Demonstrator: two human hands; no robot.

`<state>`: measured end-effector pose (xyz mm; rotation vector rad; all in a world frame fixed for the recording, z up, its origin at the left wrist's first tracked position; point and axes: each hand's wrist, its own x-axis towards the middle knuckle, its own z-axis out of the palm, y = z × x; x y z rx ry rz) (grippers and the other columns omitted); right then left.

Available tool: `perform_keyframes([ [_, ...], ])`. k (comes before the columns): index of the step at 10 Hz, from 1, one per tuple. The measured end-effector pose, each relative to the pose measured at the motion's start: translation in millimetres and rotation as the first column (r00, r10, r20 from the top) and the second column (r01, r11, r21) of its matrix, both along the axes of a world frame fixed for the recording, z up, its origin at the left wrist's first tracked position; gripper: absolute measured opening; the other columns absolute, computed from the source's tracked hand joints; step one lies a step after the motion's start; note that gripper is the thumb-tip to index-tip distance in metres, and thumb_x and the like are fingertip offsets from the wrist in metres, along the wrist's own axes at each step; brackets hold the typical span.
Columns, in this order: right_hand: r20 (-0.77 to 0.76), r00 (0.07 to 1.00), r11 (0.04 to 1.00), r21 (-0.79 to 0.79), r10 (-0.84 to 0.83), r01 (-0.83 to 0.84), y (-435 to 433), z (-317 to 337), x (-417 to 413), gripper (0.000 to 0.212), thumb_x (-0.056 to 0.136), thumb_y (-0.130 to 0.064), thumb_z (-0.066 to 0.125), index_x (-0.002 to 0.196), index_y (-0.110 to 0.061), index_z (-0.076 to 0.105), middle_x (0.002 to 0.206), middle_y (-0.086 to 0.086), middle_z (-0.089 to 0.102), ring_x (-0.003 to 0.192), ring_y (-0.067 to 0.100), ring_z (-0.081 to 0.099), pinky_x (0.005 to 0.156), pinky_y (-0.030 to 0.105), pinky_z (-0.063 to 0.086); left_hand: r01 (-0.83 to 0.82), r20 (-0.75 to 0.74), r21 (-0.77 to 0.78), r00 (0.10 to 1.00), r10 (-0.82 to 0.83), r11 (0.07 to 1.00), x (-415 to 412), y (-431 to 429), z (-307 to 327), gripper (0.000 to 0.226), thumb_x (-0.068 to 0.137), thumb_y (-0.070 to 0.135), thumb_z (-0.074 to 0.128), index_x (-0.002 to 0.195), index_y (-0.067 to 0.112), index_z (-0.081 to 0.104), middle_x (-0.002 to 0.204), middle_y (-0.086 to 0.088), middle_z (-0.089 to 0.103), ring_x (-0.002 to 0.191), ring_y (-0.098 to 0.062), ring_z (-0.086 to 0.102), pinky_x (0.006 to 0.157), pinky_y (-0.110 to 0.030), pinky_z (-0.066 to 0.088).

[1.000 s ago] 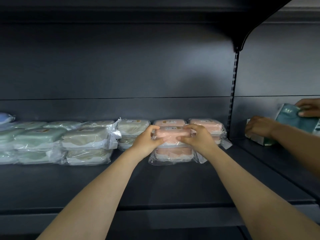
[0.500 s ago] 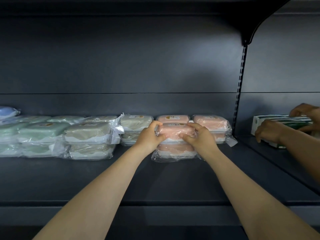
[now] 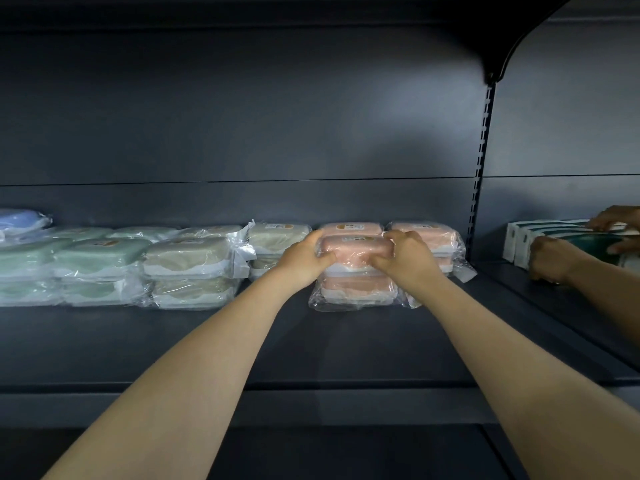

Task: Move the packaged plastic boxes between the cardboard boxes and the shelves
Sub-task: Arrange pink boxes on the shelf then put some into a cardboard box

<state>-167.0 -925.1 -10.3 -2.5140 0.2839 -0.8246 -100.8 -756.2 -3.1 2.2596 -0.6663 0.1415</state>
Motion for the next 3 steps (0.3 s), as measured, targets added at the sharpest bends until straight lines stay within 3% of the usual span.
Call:
perform_keyframes([
  [2,-0.076,0.997,0.996,-0.084,-0.009,0.003,6.8,16.4,-22.1,0.063,0.084,-0.042,0.066,0.134,-0.009,0.048,0.135,0.011,0.05,0.124,0.026,0.046,0.097,0.03,0.038,-0.033,0.053,0.168,0.998,0.024,0.985,-23.3,26.7,15.6,0.047,0.091,0.038,0.057,0.131,0.015,0.046,0.131,-0.006,0.054,0.113,-0.022,0.054,0.089,-0.026,0.04],
  [3,-0.133,0.99,0.981,-0.193,-0.045,0.019,23.5,28.0,-46.8,0.059,0.087,-0.039,0.062,0.135,-0.009,0.046,0.135,0.014,0.047,0.126,0.028,0.041,0.1,0.036,0.038,-0.048,0.127,0.244,0.992,0.017,0.969,-45.5,51.1,22.6,0.045,0.093,0.037,0.055,0.13,0.014,0.047,0.132,-0.005,0.052,0.117,-0.022,0.051,0.092,-0.027,0.039],
])
